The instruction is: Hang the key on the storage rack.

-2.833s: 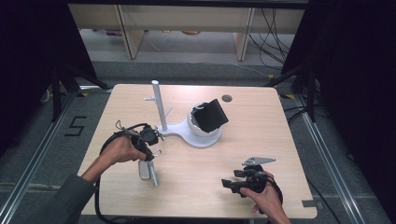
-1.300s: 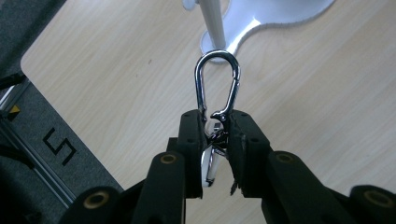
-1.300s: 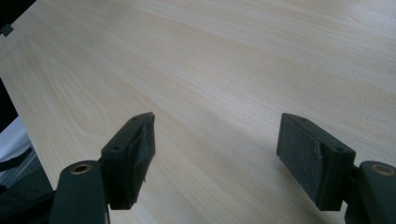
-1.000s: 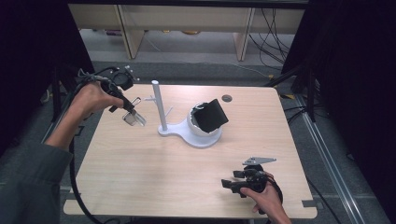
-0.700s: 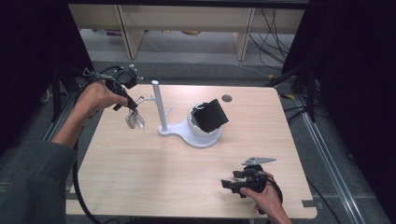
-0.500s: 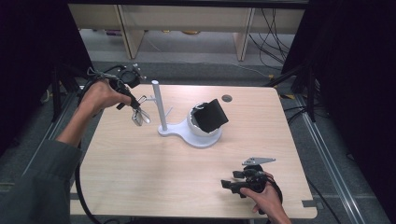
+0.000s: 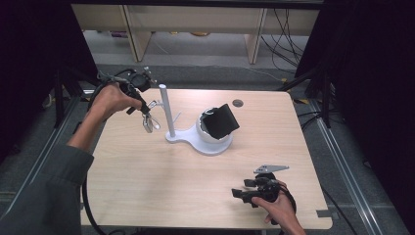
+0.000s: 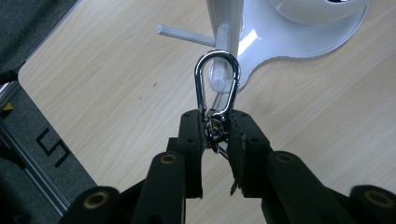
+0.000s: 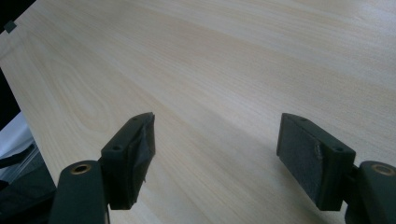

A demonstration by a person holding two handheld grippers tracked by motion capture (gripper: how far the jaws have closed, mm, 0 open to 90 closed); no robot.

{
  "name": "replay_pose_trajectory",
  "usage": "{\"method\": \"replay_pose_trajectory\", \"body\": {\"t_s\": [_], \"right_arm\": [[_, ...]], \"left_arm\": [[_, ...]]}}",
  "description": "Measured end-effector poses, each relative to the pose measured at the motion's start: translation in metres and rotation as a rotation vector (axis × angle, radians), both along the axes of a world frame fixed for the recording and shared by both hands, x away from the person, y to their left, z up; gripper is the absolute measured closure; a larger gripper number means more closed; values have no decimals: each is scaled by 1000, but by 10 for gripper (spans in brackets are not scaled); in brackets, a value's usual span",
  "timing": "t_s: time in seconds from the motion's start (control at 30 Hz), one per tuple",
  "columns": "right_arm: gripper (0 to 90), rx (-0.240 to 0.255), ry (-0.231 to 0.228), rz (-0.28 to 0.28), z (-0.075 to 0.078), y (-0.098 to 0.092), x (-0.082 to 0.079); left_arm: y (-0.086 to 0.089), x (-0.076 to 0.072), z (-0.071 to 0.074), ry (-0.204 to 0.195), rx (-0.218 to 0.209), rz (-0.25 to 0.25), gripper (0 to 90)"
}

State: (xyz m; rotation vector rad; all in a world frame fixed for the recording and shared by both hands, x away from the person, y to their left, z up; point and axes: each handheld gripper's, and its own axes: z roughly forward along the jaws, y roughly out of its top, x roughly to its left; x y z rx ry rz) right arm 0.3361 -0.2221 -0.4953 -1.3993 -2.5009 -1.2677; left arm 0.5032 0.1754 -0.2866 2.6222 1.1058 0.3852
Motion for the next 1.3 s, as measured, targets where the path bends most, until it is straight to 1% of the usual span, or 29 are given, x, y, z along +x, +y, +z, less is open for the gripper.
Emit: {"method": "replay_pose_trajectory", "body": {"t_s": [0.13,0.2,0.23,0.3,0.33,0.37,0.4,0.43,0.47,0.5,0.53,0.57,0.6,0.77,0.8,0.83,0.87,0.9,0.93,0.97,1.0,1.03,1.07,1.1,1.2,1.23,1.3], "right_arm": [[289,1,2,-1,0,0,0],[288,2,4,-3,0,0,0],[289,-6,-8,7,0,-1,1],[289,-5,-7,9,0,-1,1],[289,-7,-7,9,0,-1,1],[288,-3,-8,14,-1,-1,1],[289,-6,-8,10,0,-1,1],[289,-6,15,-11,1,1,-1],[289,-4,16,-17,1,1,-2],[289,-19,-25,3,0,-1,1],[289,-16,-12,3,0,-1,1],[289,-3,15,-4,1,1,-1],[289,-7,3,1,1,0,-1],[289,-8,-3,-5,1,1,-1],[289,12,7,0,0,1,0],[289,4,1,8,0,0,0],[289,2,31,-10,2,1,-2],[289,-7,-4,-4,1,0,-1],[289,-8,-3,-5,1,0,-1],[289,-20,-23,5,1,-1,1],[289,-20,-22,4,1,-1,1],[289,16,19,-8,1,2,-1],[289,15,21,-9,1,2,-2],[289,9,-4,8,0,0,0],[289,13,3,7,0,1,0],[289,28,40,-13,1,3,-2],[289,25,42,-14,1,3,-2]], "left_arm": [[0,2,-1,14,10,-5,750],[-1,2,-3,12,3,0,750],[-1,2,-3,15,3,-1,750],[-2,2,-4,14,2,-2,749],[-3,3,-4,15,9,-10,750],[-3,3,-4,19,10,-7,749],[-4,3,-5,19,10,-7,749],[-5,3,-5,20,10,-10,749],[-5,4,-5,20,15,-12,749],[-6,4,-6,21,17,-11,750],[-7,5,-6,21,15,-11,749],[-8,5,-7,20,12,-11,749],[-9,6,-8,20,16,-13,749],[-11,8,-10,18,17,-14,749],[-12,8,-10,21,17,-11,749],[-12,9,-11,20,21,-14,749],[-12,9,-11,16,12,-14,750],[-12,10,-11,10,7,-14,826],[-12,10,-11,7,17,-12,824],[-12,10,-11,6,12,-9,825],[-12,10,-11,6,9,-9,825],[-12,10,-10,6,2,-9,823],[-12,10,-10,6,6,-7,819],[-12,10,-10,5,8,-7,815],[-11,9,-10,8,5,-7,806],[-11,9,-10,10,3,-4,802],[-11,8,-10,13,8,-5,795]]}}
